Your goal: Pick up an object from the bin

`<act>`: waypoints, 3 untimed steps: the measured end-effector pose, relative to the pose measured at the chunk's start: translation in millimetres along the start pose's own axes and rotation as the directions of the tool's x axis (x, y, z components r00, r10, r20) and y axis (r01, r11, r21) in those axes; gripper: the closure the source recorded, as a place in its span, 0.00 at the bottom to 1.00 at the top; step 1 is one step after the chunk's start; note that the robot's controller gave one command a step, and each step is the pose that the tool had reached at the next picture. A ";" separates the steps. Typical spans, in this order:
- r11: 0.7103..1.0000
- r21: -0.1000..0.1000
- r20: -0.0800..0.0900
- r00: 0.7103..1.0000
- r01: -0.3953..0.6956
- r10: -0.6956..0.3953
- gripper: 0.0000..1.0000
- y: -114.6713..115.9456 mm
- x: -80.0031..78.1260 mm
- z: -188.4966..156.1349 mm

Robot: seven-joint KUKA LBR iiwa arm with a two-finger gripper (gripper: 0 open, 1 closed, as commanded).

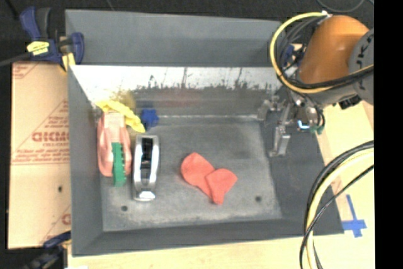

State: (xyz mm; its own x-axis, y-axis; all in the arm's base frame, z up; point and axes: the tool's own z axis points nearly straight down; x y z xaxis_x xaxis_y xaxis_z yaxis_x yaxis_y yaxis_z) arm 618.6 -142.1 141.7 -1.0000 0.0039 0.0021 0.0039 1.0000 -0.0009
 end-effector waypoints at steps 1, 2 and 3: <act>1.000 0.001 0.006 1.000 0.002 -0.002 0.00 0.5 -1.2 -4.9; 1.000 0.003 0.014 1.000 -0.008 0.008 0.00 24.4 -20.9 39.3; 1.000 -0.001 0.005 0.999 -0.031 0.031 0.00 34.0 3.2 68.4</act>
Offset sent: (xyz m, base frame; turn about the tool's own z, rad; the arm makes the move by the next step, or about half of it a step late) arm 0.0263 0.0414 -0.0717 0.0104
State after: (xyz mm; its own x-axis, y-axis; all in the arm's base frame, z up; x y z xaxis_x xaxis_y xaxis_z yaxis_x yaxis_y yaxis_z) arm 615.4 -108.1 73.3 -0.9994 0.0352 -0.0031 0.0352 0.9994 0.0002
